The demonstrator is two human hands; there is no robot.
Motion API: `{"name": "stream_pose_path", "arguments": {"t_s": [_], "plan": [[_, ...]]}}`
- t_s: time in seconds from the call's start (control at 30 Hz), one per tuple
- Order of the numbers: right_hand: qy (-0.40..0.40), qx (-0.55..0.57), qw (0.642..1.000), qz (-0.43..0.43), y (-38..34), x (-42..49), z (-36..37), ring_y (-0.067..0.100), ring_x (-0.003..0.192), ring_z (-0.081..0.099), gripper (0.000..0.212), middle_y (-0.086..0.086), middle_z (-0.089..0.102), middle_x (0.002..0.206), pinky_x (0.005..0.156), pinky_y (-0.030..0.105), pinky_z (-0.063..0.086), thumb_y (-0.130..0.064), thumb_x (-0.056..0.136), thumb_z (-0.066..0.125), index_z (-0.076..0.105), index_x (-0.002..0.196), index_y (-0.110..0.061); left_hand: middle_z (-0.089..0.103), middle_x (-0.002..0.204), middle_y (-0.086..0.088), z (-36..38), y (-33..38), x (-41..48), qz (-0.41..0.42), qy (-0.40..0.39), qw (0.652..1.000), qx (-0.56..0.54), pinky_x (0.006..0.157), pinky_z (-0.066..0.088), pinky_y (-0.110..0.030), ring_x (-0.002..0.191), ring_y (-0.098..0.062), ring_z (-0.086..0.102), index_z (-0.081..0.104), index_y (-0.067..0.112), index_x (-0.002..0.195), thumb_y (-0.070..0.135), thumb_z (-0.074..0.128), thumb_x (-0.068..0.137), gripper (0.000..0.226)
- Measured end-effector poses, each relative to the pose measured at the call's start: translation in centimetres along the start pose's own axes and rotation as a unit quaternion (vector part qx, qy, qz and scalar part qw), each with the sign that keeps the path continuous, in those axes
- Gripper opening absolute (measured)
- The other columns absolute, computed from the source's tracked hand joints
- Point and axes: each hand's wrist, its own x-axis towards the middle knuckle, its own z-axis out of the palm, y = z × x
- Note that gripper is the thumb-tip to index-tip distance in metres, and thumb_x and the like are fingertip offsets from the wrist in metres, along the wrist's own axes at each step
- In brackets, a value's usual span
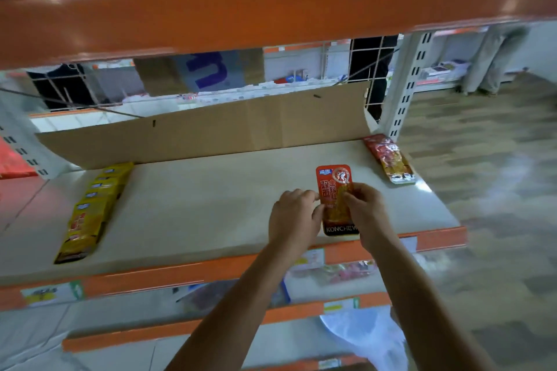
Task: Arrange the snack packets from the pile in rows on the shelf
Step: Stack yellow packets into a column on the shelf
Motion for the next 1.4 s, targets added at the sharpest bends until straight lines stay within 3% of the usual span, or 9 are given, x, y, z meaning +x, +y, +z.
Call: {"name": "stream_pose_path", "arguments": {"t_s": [0.2, 0.37, 0.6, 0.87, 1.17, 1.4], "plan": [[0.089, -0.118, 0.989, -0.006, 1.0, 5.2, -6.2, 0.027, 0.086, 0.065, 0.023, 0.008, 0.066, 0.094, 0.08, 0.047, 0.056, -0.014, 0.09, 0.054, 0.062, 0.111, -0.014, 0.062, 0.12, -0.002, 4.0, 3.4, 2.3, 0.022, -0.028, 0.999, 0.039, 0.091, 0.042, -0.034, 0.114, -0.024, 0.051, 0.06, 0.018, 0.125, 0.033, 0.054, 0.093, 0.036], [0.154, -0.174, 0.972, -0.044, 1.2, 8.7, -9.9, 0.034, 0.097, 0.059, 0.032, 0.018, 0.063, 0.107, 0.083, 0.043, 0.048, -0.006, 0.085, 0.055, 0.053, 0.116, -0.008, 0.06, 0.122, -0.004, 6.3, 4.6, 3.4, 0.023, -0.047, 0.997, 0.059, 0.094, 0.042, -0.037, 0.117, -0.026, 0.048, 0.059, 0.018, 0.125, 0.034, 0.054, 0.093, 0.037], [0.15, -0.239, 0.958, -0.045, 1.5, 12.5, -11.2, 0.036, 0.107, 0.055, 0.033, 0.021, 0.059, 0.118, 0.083, 0.036, 0.042, -0.01, 0.09, 0.052, 0.052, 0.122, -0.008, 0.058, 0.122, -0.002, 8.4, 5.2, 3.9, 0.03, -0.051, 0.996, 0.061, 0.094, 0.041, -0.035, 0.117, -0.023, 0.046, 0.06, 0.019, 0.124, 0.033, 0.054, 0.093, 0.034], [0.141, -0.276, 0.948, -0.073, 2.6, 13.8, -11.1, 0.034, 0.109, 0.047, 0.03, 0.021, 0.056, 0.115, 0.093, 0.04, 0.034, -0.009, 0.089, 0.053, 0.055, 0.119, -0.005, 0.064, 0.108, -0.004, 9.4, 4.5, 4.2, 0.042, -0.011, 0.997, 0.056, 0.085, 0.048, -0.039, 0.106, -0.026, 0.056, 0.068, 0.016, 0.107, 0.027, 0.063, 0.084, 0.026], [0.163, -0.326, 0.928, -0.085, 3.5, 13.9, -10.4, 0.033, 0.106, 0.042, 0.027, 0.021, 0.054, 0.116, 0.088, 0.037, 0.028, -0.011, 0.091, 0.05, 0.054, 0.116, -0.004, 0.064, 0.108, -0.005, 9.2, 4.5, 4.2, 0.034, -0.011, 0.998, 0.049, 0.086, 0.048, -0.039, 0.106, -0.026, 0.055, 0.068, 0.014, 0.106, 0.032, 0.055, 0.085, 0.03], [0.188, -0.387, 0.899, -0.082, 2.7, 13.1, -10.3, 0.035, 0.111, 0.044, 0.03, 0.02, 0.053, 0.121, 0.09, 0.041, 0.033, -0.018, 0.091, 0.051, 0.054, 0.117, -0.005, 0.061, 0.115, -0.004, 8.8, 4.6, 4.1, 0.024, -0.024, 0.999, 0.036, 0.093, 0.043, -0.037, 0.115, -0.024, 0.05, 0.066, 0.014, 0.114, 0.028, 0.057, 0.089, 0.029]]}}
